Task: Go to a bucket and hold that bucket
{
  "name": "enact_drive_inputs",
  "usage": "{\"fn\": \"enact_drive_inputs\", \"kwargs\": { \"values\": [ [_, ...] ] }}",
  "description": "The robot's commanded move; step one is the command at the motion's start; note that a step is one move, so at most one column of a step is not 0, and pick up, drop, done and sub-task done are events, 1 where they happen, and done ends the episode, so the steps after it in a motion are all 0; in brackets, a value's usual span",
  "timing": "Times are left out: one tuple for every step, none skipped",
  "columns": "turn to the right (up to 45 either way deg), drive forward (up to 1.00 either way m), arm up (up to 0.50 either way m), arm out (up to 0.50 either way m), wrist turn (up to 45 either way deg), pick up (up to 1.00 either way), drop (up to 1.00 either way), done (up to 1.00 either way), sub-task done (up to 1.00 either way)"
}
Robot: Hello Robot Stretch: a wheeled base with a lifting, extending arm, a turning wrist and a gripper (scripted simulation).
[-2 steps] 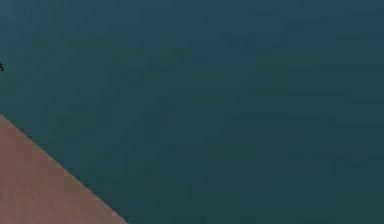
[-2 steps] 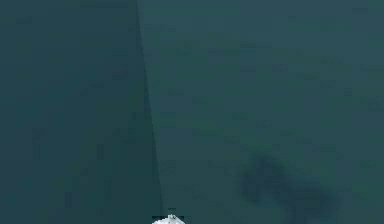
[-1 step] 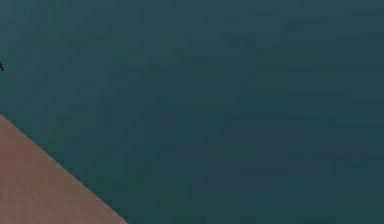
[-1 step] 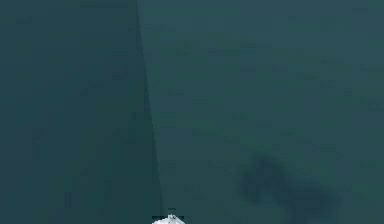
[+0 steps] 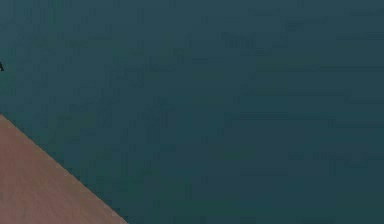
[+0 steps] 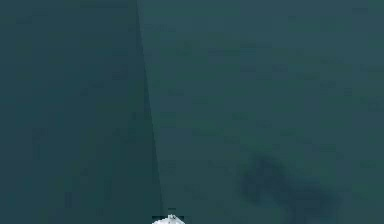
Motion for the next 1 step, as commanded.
{"fn": "enact_drive_inputs", "kwargs": {
  "values": [
    [0.0,0.00,0.00,0.00,0.0,1.00,0.00,0.00,0.00]
  ]
}}
